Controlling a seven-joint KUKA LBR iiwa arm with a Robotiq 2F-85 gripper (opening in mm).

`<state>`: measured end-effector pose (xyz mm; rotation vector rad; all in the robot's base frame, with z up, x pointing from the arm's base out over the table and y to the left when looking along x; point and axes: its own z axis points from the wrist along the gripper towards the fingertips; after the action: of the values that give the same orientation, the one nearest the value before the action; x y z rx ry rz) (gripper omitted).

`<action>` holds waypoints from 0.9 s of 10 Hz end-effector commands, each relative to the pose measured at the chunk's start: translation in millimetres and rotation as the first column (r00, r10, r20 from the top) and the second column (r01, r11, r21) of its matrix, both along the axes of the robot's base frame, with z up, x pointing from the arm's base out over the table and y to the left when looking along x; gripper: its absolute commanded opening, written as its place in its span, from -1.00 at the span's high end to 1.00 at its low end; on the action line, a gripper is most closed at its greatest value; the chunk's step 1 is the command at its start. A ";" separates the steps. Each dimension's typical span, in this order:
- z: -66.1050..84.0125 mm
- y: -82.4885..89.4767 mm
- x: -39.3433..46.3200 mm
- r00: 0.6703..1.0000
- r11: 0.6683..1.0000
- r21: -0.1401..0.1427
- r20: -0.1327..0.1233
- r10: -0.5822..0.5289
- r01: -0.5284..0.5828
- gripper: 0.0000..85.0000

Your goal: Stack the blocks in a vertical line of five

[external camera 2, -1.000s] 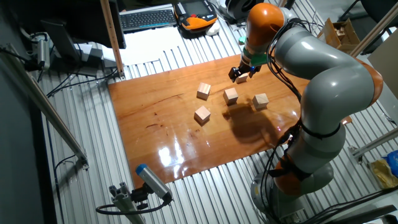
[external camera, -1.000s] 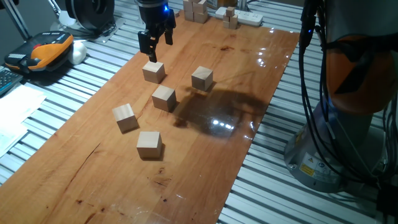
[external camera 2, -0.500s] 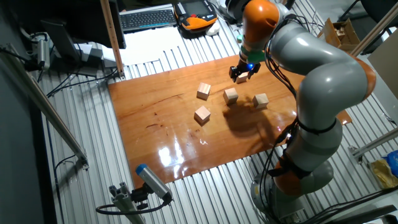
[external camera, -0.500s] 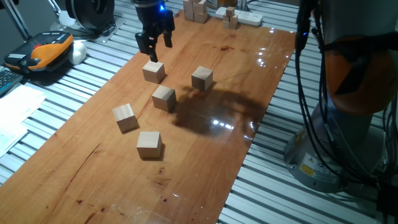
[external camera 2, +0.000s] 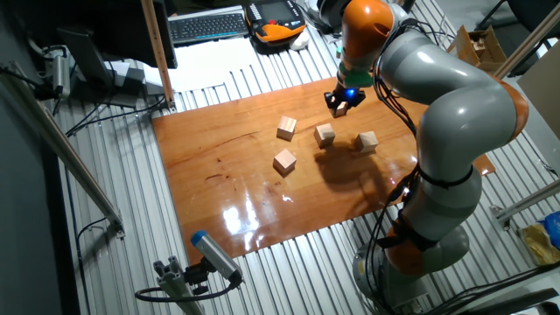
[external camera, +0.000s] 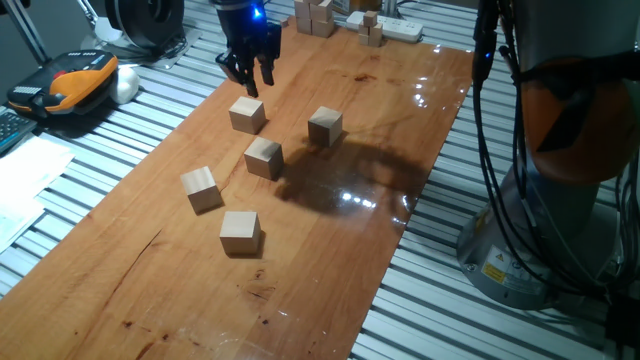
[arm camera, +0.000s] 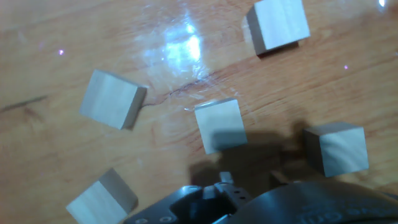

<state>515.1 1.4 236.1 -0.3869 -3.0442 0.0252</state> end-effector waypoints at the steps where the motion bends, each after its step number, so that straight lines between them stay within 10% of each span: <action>1: -0.3 -0.1 0.4 1.000 1.000 0.000 0.001 0.000 0.000 1.00; 9: -2.8 -0.1 3.1 1.000 1.000 -0.007 0.004 0.015 -0.015 1.00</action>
<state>518.3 1.4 233.2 -0.3644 -3.0514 0.0336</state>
